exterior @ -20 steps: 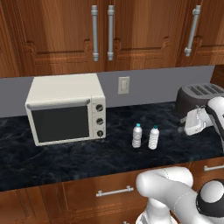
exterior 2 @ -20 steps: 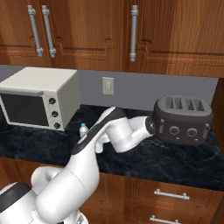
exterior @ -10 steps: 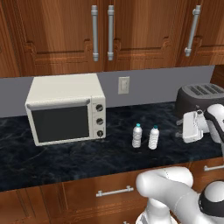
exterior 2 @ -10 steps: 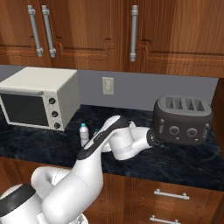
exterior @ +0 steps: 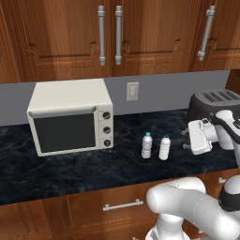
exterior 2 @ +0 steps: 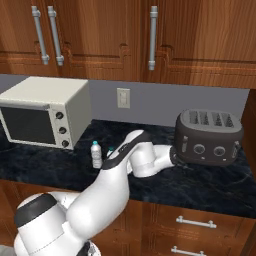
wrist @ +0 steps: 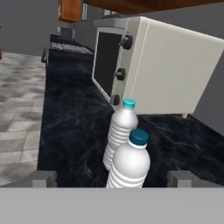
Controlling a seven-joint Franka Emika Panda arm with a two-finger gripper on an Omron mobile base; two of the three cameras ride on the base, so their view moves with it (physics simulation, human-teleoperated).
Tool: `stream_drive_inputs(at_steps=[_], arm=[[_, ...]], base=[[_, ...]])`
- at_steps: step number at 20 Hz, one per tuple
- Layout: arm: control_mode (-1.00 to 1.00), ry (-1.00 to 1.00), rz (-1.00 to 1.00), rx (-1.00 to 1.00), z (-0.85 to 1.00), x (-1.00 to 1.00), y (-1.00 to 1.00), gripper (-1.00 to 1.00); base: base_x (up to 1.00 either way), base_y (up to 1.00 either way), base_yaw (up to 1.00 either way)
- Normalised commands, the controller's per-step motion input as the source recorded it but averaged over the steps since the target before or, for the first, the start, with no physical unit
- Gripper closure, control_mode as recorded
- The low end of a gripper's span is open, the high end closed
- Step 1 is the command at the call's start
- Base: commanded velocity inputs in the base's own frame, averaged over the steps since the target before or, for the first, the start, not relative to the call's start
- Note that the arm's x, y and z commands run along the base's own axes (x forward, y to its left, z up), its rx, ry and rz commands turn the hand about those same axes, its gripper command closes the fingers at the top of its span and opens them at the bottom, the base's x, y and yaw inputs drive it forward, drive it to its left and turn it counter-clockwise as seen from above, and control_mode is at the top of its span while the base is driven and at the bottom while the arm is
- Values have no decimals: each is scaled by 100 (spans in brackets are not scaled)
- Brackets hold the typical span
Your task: Take the bottled waters from the counter and place them in the freezer to freeze. Close the freezer door after placing the bottles.
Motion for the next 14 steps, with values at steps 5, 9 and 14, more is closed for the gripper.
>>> stream_drive_inputs(at_steps=[5, 9, 14], arm=[[-100, 0, 12, 0, -20, 12, 0, -100], [-100, 0, 10, 0, -20, 9, 0, -100], [-100, -1, 7, 0, -29, 17, 0, -100]], base=[[0, 0, 0], [0, 0, 0], [0, 0, 0]])
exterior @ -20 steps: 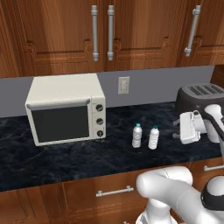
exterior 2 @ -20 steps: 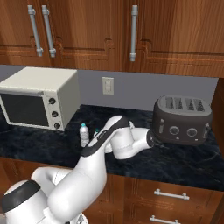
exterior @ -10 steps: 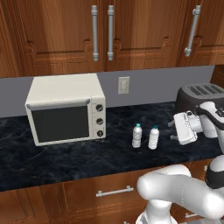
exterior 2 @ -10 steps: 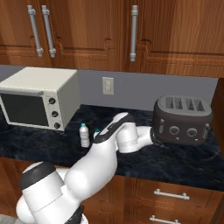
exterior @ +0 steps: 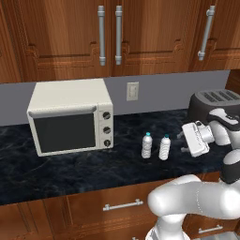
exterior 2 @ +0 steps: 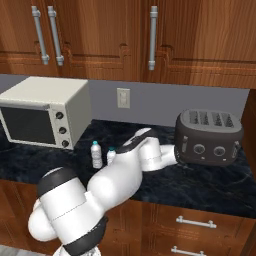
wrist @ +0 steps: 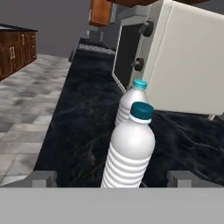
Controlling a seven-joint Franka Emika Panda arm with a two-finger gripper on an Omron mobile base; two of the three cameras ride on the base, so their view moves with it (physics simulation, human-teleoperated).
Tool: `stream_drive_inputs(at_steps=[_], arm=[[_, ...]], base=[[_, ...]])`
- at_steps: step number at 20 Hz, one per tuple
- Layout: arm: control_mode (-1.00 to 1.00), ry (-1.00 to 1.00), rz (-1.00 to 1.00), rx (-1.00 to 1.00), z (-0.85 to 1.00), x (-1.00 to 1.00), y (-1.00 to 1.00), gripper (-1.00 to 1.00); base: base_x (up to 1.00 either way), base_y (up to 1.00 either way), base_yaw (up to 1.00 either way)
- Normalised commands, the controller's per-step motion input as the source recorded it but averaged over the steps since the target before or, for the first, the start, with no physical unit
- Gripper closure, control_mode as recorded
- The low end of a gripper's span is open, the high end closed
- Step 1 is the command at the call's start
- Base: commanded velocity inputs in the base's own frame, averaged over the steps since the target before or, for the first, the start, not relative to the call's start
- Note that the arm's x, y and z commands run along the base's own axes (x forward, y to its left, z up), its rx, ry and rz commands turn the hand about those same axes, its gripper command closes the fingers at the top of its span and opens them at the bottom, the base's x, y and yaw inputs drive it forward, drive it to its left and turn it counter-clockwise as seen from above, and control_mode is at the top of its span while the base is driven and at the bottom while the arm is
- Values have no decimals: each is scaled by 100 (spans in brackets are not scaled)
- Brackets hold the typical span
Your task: Take the bottled waters from the counter and place them in the freezer to freeze. Close the freezer door after placing the bottles.
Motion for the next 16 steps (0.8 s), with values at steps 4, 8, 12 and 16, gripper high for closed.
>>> stream_drive_inputs(at_steps=[4, 8, 12, 16], arm=[[-100, 0, 1, 0, -34, 26, 0, -100], [-100, 0, 1, 0, -36, 26, 0, -100], [-100, 0, 1, 0, -23, 19, 0, -100], [-100, 0, 2, 0, -2, 2, 3, -100]], base=[[0, 0, 0], [0, 0, 0], [0, 0, 0], [0, 0, 0]])
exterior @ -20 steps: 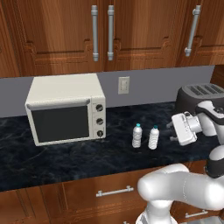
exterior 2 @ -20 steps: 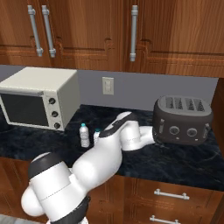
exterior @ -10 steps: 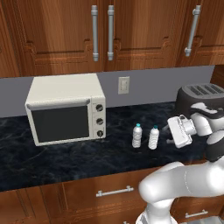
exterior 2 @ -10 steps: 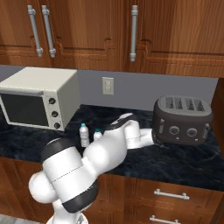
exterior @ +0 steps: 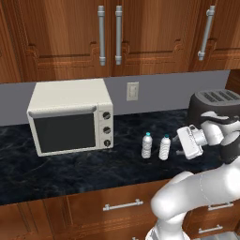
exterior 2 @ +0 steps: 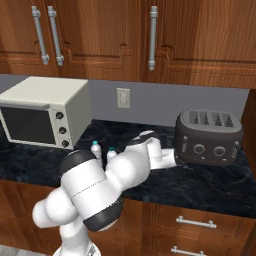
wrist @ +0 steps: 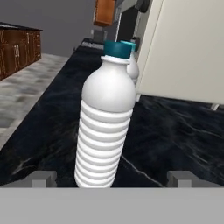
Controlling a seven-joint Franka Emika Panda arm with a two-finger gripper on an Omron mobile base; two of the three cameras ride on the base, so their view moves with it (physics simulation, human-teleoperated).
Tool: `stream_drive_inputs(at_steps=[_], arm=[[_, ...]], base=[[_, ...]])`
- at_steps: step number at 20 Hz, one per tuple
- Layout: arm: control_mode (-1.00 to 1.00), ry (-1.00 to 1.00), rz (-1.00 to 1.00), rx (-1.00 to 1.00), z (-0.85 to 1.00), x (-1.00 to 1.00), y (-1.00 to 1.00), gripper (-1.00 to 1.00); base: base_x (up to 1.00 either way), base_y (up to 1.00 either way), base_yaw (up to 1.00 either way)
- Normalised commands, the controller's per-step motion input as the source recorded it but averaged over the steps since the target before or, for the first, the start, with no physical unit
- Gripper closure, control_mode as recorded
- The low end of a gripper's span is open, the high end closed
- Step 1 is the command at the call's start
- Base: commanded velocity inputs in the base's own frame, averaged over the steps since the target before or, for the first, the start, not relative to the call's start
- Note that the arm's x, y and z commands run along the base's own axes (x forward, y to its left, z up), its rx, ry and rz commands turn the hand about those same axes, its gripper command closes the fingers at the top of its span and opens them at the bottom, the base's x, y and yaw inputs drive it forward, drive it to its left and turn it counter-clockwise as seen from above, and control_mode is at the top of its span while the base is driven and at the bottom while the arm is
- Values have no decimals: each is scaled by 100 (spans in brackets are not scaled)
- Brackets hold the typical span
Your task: Take the bottled waters from the counter and place them in the freezer to freeze. Close the freezer door after placing the bottles.
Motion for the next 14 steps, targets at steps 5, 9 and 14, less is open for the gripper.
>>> stream_drive_inputs(at_steps=[5, 9, 14], arm=[[-100, 0, 4, 0, 0, 0, 9, -100], [-100, 1, 2, 0, 0, 0, 24, -100], [-100, 8, 0, 0, 0, 0, 31, -100]], base=[[0, 0, 0], [0, 0, 0], [0, 0, 0]])
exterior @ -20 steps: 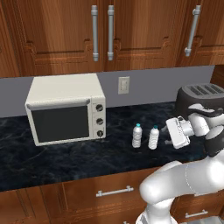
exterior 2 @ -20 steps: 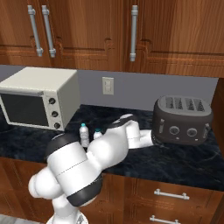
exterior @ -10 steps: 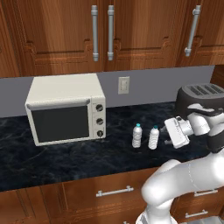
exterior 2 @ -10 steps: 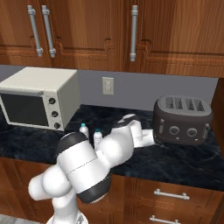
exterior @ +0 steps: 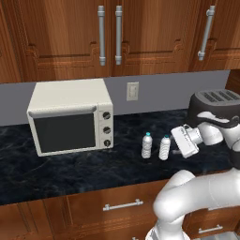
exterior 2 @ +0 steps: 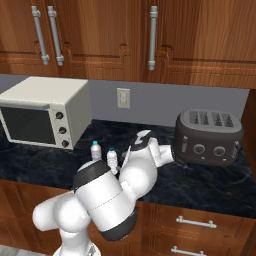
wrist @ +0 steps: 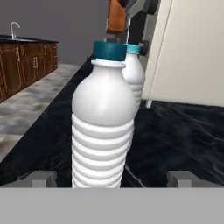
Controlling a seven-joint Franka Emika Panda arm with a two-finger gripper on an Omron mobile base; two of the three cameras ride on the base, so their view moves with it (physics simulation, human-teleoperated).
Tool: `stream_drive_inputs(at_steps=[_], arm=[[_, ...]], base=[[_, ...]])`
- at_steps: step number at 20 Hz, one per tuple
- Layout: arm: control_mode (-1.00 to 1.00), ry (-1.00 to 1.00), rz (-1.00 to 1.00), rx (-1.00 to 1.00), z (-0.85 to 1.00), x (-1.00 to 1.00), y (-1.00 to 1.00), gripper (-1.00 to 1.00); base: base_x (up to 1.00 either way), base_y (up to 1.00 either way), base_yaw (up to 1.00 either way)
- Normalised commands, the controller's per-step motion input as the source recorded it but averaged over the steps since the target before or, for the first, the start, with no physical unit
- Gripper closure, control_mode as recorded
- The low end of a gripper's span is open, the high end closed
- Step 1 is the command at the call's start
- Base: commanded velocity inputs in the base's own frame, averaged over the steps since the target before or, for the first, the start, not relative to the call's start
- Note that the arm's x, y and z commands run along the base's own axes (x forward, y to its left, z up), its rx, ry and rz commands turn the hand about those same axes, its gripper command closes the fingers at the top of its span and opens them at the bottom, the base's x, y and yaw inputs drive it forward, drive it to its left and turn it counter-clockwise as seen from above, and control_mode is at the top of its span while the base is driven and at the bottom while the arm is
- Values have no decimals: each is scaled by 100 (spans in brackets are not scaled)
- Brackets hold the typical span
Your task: Take the bottled waters from the counter and place them in the freezer to freeze. Close the freezer door after placing the bottles.
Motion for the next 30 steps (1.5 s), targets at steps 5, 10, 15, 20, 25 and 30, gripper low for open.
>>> stream_drive_inputs(at_steps=[5, 10, 15, 20, 25, 30], arm=[[-100, 10, 0, 0, 0, 0, 23, -100], [-100, 7, 2, 0, 0, 0, 9, -100], [-100, 8, 3, 3, 0, 0, 11, -100], [-100, 3, 4, 1, 0, 0, 22, -100], [-100, 2, 0, 0, 0, 0, 9, -100], [-100, 0, 0, 0, 0, 0, 0, 100]], base=[[0, 0, 0], [0, 0, 0], [0, 0, 0], [0, 0, 0], [0, 0, 0], [0, 0, 0]])
